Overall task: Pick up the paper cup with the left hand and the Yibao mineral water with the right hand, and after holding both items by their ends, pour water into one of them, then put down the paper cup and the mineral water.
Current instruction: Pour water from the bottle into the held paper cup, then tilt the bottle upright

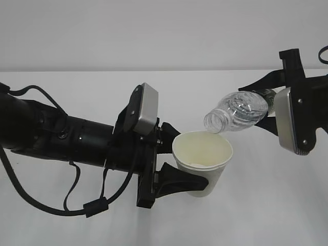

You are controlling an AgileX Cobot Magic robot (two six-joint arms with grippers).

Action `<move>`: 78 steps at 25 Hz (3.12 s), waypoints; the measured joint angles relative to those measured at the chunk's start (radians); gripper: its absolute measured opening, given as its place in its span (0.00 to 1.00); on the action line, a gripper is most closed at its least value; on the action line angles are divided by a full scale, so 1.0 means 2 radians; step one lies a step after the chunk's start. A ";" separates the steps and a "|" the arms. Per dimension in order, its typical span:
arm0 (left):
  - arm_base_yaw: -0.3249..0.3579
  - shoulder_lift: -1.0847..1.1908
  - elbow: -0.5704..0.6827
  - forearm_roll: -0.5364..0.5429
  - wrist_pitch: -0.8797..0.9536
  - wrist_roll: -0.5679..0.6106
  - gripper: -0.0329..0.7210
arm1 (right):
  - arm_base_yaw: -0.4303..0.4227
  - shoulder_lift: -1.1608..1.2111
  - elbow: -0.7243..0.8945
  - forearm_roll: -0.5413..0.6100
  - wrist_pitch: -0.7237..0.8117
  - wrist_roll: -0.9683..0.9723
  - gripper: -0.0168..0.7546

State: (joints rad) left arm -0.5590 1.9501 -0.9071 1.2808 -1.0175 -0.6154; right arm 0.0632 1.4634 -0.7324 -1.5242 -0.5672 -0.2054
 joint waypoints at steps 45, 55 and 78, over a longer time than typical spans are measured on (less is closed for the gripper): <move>0.000 0.000 0.000 0.011 -0.001 -0.003 0.67 | 0.000 -0.012 0.000 0.006 0.003 -0.060 0.59; 0.000 0.000 0.000 0.017 -0.002 -0.015 0.67 | 0.000 -0.025 0.000 0.003 0.003 -0.062 0.59; 0.000 0.000 0.000 0.025 -0.002 -0.028 0.67 | 0.000 -0.025 -0.008 -0.019 0.003 -0.064 0.59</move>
State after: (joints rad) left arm -0.5590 1.9501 -0.9071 1.3317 -1.0214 -0.6711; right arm 0.0632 1.4139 -0.7475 -1.5630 -0.5616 -0.3338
